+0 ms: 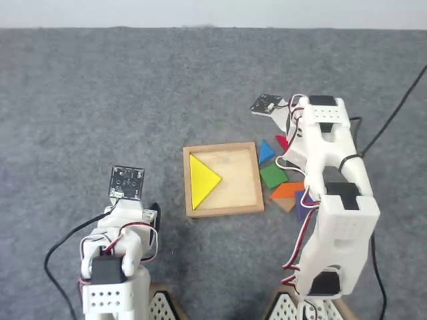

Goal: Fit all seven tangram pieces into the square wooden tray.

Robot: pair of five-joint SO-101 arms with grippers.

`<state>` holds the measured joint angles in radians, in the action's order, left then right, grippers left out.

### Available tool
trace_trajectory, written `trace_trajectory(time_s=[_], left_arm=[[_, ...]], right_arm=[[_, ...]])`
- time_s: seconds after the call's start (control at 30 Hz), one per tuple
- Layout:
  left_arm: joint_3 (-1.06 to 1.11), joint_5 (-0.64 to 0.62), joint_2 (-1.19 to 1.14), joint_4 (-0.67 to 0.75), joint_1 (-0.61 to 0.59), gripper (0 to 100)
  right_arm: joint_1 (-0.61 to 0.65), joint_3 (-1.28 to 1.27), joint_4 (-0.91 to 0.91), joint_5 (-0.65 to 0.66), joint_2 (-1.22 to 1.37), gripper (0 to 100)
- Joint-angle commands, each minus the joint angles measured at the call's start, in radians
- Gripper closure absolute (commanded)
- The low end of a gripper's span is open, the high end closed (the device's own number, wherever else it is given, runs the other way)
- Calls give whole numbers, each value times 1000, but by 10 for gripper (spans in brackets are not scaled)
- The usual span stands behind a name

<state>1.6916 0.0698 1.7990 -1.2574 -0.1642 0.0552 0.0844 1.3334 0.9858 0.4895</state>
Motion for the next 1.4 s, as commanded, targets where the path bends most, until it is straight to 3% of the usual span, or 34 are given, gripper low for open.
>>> trace_trajectory(time_s=[0.0, 0.4, 0.8, 1.03, 1.37], left_arm=[[-8, 6, 28, -9, 2, 847], [-8, 6, 28, -9, 2, 847], [-8, 6, 28, -9, 2, 847], [-8, 6, 28, -9, 2, 847], [-8, 6, 28, -9, 2, 847]], right_arm=[[-15, 60, 19, 29, -13, 662], [-16, -9, -113, 29, -10, 662], [-31, -3, -104, 72, 56, 664], [-30, -3, -102, 72, 56, 799], [-22, -3, -97, -8, -65, 808]])
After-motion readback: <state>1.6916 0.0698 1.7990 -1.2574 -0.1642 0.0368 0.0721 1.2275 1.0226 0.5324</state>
